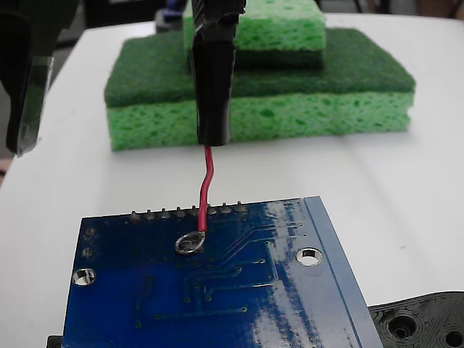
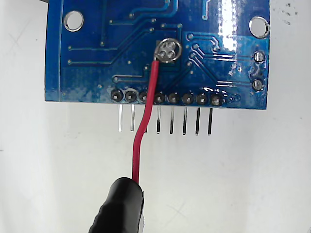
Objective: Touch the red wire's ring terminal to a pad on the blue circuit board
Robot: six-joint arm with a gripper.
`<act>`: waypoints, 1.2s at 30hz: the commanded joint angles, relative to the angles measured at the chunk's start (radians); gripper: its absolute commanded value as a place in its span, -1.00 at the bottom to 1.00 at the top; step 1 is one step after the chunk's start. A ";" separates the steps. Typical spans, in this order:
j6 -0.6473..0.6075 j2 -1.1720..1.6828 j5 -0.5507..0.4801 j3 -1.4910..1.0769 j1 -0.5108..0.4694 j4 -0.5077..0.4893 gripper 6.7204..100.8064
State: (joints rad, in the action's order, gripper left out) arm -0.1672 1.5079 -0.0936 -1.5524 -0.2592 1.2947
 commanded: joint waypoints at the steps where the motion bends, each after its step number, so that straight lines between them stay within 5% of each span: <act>1: 0.000 0.005 -0.002 0.008 0.000 0.000 0.99; 11: 0.005 0.144 0.046 -0.052 0.031 -0.029 0.99; 25: 0.149 0.986 0.015 -0.980 0.100 -0.486 0.99; 36: 0.210 1.404 0.067 -1.365 0.201 -0.574 0.99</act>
State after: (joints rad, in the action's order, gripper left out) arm 0.0430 2.8532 -0.0307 -2.8931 -0.0583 0.7225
